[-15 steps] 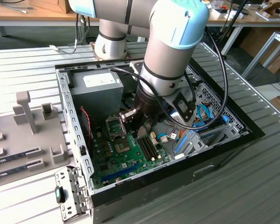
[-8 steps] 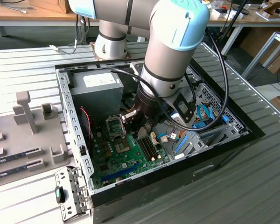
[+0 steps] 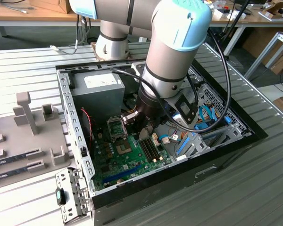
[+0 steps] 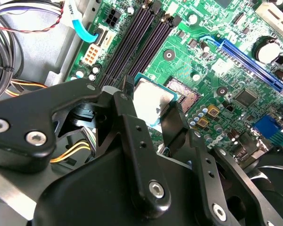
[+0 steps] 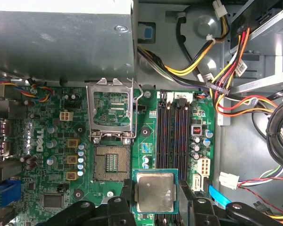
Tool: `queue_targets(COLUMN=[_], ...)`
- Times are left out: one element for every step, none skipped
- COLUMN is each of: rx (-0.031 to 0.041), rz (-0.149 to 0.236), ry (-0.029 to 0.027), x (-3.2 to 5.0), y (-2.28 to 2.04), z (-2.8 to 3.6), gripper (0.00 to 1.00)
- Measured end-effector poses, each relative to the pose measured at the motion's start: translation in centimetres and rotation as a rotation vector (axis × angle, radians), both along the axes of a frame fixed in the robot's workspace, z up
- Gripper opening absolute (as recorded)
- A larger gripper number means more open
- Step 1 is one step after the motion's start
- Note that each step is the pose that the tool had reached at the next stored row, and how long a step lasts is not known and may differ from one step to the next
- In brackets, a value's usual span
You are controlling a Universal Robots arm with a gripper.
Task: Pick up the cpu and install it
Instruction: 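Pick up the cpu and move it towards the insertion slot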
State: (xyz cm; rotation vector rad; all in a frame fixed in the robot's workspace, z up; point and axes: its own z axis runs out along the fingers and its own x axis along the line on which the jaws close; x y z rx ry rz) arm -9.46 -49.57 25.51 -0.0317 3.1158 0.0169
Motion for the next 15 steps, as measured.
queue_targets(rx=[0.0000,0.0000,0.0000,0.0000,0.0000,0.0000,0.0000,-0.0001,0.0000,0.0001,-0.0001,0.0001,-0.0001,0.0001,0.0000], rz=[0.000,0.000,0.000,0.000,0.000,0.000,0.000,0.000,0.000,0.000,0.000,0.000,0.000,0.000,0.000], ry=[0.0000,0.0000,0.0000,0.0000,0.0000,0.0000,0.0000,0.0000,0.0000,0.0000,-0.0001,-0.0001,0.0000,-0.0001,-0.0001], x=[0.00,0.00,0.00,0.00,0.00,0.00,0.00,-0.02,-0.08,-0.29,-0.63,-0.84,-1.02,-1.14,-1.33], y=[0.00,-0.01,-0.01,-0.01,-0.01,-0.01,-0.01,-0.02,-0.02,-0.02,-0.02,0.01,0.05,0.10,0.15], z=[0.00,0.00,0.00,0.00,0.00,0.00,0.00,0.00,0.00,-0.01,-0.02,-0.04,-0.06,-0.11,-0.16], gripper=[0.47,0.47,0.47,0.47,0.47,0.47,0.47,0.47,0.47,0.47,0.47,0.47,0.47,0.47,0.47])
